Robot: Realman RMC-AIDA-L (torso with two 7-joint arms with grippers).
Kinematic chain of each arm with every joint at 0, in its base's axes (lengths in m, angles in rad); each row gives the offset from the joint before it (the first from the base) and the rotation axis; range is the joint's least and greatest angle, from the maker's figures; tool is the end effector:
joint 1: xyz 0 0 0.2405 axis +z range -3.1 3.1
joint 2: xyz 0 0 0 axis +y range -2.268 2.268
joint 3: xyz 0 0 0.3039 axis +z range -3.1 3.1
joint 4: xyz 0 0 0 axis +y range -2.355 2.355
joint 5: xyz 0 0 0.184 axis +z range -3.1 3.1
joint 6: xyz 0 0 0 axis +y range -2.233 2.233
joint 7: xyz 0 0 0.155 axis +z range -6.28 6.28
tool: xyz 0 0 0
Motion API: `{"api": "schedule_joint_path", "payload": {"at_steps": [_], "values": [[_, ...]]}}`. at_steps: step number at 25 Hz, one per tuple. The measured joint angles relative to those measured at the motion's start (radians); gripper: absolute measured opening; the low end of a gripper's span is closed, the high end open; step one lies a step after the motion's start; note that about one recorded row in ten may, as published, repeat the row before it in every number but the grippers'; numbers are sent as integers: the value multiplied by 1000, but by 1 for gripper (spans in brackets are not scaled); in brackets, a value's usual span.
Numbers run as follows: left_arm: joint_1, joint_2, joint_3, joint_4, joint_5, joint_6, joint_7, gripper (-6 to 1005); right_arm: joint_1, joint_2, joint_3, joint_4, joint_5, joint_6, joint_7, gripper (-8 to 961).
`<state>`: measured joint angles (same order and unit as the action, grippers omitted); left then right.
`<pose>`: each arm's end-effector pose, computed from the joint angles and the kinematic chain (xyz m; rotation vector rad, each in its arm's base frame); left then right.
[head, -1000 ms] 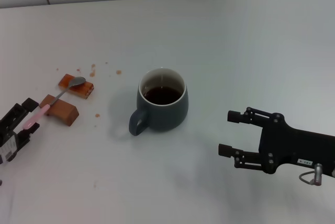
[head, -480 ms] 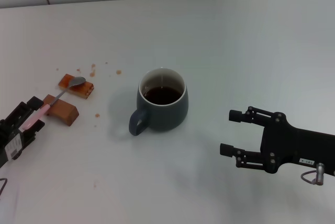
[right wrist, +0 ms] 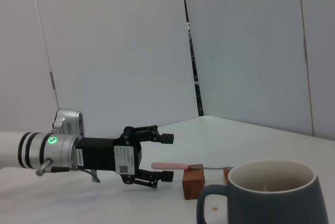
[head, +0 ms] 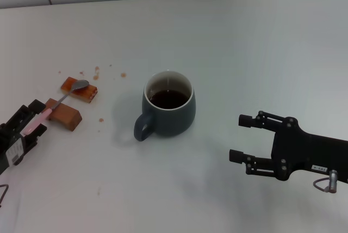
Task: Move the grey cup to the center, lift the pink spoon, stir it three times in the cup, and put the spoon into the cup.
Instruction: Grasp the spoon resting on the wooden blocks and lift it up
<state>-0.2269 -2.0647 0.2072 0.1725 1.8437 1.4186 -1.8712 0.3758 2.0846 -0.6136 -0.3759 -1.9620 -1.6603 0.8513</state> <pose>-0.3936 0.2380 -0.0349 -1.4096 -1.9661 -1.3617 0.3128 0.2536 -0.0634 -2.6734 0.3964 0.8926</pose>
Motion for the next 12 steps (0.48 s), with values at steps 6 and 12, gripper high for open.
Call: {"api": "schedule_joint_path", "payload": {"at_steps": [6, 12], "values": [[-6, -1, 2, -3, 0, 0, 0, 847, -1, 0, -4, 0, 0, -1, 0, 795], [-7, -1, 2, -4, 0, 0, 0, 847, -3, 0, -12, 0, 0, -1, 0, 795]]}}
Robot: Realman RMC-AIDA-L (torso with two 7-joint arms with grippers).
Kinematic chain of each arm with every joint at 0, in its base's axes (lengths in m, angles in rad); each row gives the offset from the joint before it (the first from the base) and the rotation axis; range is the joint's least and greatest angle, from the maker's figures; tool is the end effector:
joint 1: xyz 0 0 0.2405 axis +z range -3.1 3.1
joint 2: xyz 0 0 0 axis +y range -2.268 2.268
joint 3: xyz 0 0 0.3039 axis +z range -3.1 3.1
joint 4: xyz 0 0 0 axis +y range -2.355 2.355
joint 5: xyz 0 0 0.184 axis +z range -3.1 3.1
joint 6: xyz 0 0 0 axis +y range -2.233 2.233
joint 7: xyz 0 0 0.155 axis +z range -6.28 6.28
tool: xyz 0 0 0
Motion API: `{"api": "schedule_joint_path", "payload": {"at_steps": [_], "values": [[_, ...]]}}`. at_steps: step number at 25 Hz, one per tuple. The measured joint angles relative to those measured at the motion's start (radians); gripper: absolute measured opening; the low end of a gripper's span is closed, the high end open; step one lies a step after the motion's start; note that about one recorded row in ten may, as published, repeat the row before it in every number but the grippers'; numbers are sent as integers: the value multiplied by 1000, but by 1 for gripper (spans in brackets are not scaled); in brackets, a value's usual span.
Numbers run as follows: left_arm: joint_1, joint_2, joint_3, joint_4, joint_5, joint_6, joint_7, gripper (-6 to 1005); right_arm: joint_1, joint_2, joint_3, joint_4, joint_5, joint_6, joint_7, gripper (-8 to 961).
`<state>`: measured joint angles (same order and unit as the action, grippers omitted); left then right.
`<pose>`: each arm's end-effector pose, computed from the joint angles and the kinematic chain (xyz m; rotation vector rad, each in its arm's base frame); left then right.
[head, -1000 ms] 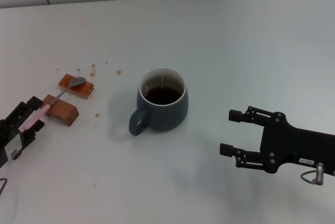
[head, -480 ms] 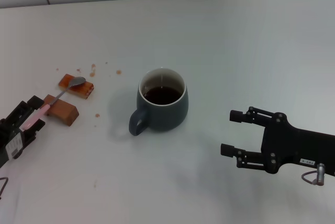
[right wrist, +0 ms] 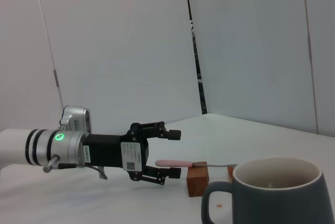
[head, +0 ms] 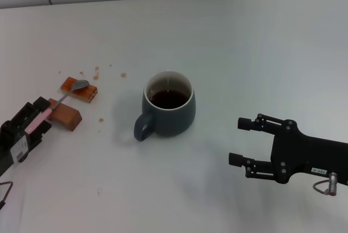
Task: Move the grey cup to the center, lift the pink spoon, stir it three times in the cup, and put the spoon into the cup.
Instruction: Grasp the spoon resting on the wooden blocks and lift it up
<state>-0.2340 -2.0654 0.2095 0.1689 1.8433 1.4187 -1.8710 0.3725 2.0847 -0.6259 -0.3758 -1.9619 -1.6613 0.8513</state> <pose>-0.3913 0.2404 -0.0361 -1.4183 -1.9676 -1.3662 0.3131 0.2513 -0.0646 -2.6852 0.3971 0.8898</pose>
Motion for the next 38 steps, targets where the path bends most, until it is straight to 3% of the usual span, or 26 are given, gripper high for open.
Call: {"api": "schedule_joint_path", "payload": {"at_steps": [21, 25, 38], "values": [[-14, -1, 2, -12, 4, -24, 4, 837, -1, 0, -12, -5, 0, 0, 0, 795], [-17, -1, 2, -13, 4, -25, 5, 735, -1, 0, -12, -6, 0, 0, 0, 795], [-21, 2, 2, -12, 4, -42, 10, 707, 0, 0, -14, -8, 0, 0, 7, 795]]}}
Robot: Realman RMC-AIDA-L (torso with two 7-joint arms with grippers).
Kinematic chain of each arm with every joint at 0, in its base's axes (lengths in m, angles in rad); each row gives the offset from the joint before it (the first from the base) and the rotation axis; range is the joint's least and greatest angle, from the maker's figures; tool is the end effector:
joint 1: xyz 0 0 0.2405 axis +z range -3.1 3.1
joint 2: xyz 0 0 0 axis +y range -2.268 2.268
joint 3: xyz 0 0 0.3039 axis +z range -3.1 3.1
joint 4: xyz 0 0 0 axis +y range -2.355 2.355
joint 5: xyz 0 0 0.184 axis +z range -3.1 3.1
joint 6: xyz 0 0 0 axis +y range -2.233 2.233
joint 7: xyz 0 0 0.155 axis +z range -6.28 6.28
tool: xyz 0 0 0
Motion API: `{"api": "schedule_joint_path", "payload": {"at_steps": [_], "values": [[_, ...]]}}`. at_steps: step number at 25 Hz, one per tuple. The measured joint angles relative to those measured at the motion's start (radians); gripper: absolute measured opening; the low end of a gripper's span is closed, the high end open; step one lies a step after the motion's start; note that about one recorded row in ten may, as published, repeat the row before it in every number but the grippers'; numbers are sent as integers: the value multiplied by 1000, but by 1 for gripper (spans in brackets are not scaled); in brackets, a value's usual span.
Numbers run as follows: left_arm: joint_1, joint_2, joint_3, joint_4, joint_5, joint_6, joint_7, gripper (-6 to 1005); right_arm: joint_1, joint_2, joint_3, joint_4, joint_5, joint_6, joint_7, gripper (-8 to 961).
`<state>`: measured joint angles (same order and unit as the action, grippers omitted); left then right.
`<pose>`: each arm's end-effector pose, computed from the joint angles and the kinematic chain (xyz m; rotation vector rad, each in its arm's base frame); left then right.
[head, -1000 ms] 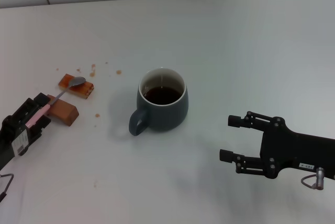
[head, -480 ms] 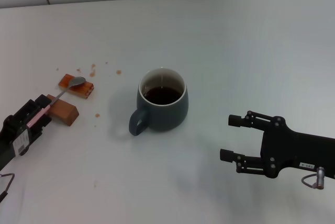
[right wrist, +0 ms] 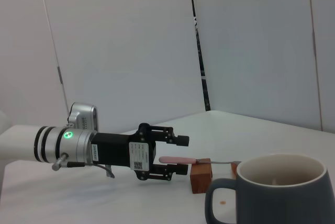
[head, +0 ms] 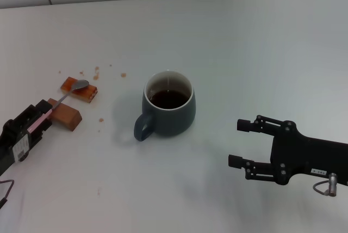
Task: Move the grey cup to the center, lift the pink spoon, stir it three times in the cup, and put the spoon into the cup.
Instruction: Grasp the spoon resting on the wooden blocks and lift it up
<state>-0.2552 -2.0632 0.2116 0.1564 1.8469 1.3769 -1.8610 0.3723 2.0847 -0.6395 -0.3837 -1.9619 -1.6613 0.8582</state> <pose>-0.3916 0.2484 -0.0398 -1.4221 -1.9702 -1.3305 0.3130 0.2510 -0.0650 -2.6992 0.3944 0.8819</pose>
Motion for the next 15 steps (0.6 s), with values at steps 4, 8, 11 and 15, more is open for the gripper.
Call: {"api": "schedule_joint_path", "payload": {"at_steps": [4, 8, 11, 15], "values": [[0, 0, 0, 0, 0, 0, 0, 705, 2, 0, 0, 0, 0, 0, 1, 795], [0, -1, 3, 0, 0, 0, -1, 579, 3, 0, -1, 0, 0, 0, 1, 795], [1, -1, 13, 0, 0, -5, -3, 584, 4, 0, -2, 0, 0, 0, 1, 795], [1, 0, 16, 0, 0, -11, -5, 566, 5, 0, -2, 0, 0, -1, 1, 795]]}}
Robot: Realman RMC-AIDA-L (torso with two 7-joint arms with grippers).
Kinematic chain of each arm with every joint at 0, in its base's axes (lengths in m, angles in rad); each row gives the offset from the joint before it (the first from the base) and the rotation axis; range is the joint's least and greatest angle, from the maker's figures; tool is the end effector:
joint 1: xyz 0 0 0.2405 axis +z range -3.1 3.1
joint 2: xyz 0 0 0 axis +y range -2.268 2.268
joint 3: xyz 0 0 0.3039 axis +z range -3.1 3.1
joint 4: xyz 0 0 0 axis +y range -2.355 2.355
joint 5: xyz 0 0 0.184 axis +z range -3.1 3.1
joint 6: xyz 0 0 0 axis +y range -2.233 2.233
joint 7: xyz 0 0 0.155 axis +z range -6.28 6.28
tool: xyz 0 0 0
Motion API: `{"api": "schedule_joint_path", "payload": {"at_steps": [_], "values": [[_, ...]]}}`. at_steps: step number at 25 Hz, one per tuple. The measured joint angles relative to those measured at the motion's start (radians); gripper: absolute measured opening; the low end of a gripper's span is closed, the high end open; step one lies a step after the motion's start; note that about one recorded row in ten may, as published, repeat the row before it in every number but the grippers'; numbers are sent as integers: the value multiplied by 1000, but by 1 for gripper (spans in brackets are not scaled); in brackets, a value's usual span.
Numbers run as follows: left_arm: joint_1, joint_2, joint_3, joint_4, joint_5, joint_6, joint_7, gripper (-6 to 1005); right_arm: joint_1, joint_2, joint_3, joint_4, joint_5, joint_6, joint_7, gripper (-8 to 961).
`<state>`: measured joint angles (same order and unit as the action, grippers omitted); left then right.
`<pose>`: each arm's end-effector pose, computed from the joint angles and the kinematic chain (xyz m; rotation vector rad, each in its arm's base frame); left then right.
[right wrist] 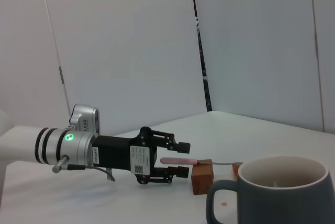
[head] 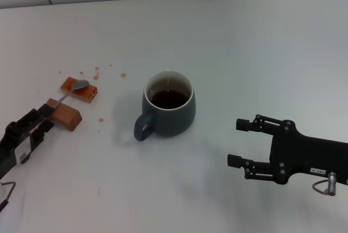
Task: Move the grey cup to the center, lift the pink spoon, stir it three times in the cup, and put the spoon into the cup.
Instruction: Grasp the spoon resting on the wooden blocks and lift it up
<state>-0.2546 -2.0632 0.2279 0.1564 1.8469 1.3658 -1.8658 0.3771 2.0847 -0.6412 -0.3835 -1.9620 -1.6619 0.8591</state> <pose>-0.3925 0.2474 -0.0422 -1.4264 -1.9843 -1.3099 0.3116 0.2522 -0.0652 -2.7034 0.3888 0.8837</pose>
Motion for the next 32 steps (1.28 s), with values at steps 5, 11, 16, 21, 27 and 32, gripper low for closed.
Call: {"api": "schedule_joint_path", "payload": {"at_steps": [5, 11, 16, 21, 27, 32], "values": [[0, 0, 0, 1, 0, -1, 0, 524, 0, 0, 0, 0, 0, -2, 0, 795], [-2, 0, -1, 5, 0, -8, 3, 498, 0, 0, 0, 0, 0, -3, 0, 795], [-7, 2, -1, 8, 0, -15, 3, 500, 1, 0, 0, 0, 0, -3, 0, 795], [-8, 2, -2, 7, 0, -25, 3, 494, 2, 0, 0, 0, 0, -3, 0, 795], [-9, 2, -1, 4, 0, -26, 3, 478, 3, 0, 0, 0, 0, -3, 0, 795], [-11, 2, -1, 3, 0, -27, 4, 408, 3, 0, 0, 0, 0, -3, 0, 795]]}}
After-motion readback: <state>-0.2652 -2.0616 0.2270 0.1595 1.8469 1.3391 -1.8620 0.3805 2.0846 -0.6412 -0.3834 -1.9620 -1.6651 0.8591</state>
